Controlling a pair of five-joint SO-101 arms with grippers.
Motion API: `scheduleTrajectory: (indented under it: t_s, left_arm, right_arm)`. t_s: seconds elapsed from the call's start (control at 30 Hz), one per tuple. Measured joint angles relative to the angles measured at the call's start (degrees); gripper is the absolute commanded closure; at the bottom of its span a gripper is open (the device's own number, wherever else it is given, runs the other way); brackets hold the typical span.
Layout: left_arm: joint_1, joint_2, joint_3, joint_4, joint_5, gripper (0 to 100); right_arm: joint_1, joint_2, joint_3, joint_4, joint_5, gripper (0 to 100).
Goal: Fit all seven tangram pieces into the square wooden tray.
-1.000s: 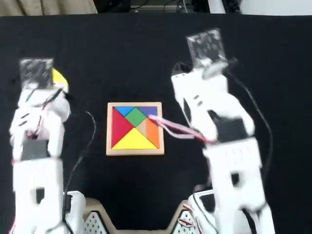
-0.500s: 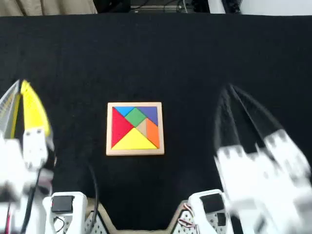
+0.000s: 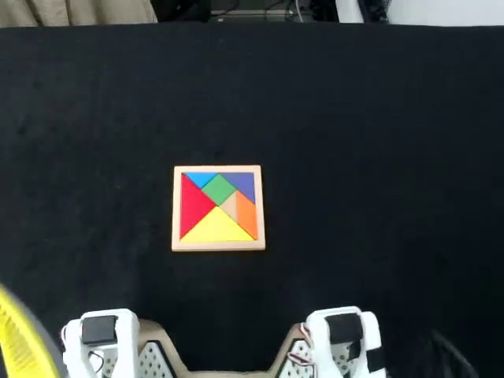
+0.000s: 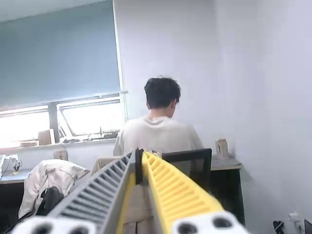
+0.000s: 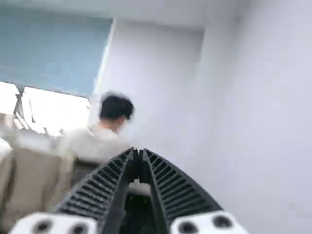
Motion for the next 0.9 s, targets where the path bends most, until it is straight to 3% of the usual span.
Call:
scheduleTrajectory:
  t_s: [0.2, 0.4, 0.5, 0.6, 0.9]
  left_arm:
    - [-0.1, -0.2, -0.3, 12.8, 0.0, 97]
    - [-0.2, -0.2, -7.6, 18.2, -0.1, 97]
    - [-0.1, -0.3, -11.2, 15.2, 0.0, 97]
    - [-0.1, -0.3, -5.8, 9.5, 0.6, 97]
    - [-0.1, -0.2, 30.9, -8.4, 1.0, 97]
  right_arm:
    - [0.1, -0.2, -8.6, 13.5, 0.0, 98.7]
    - [0.4, -0.2, -16.1, 15.6, 0.0, 98.6]
    - [0.8, -0.2, -14.6, 13.5, 0.0, 98.6]
    - [1.1, -0.2, -7.8, 9.3, 0.0, 98.6]
    - [1.5, -0.2, 27.7, -7.7, -0.1, 98.6]
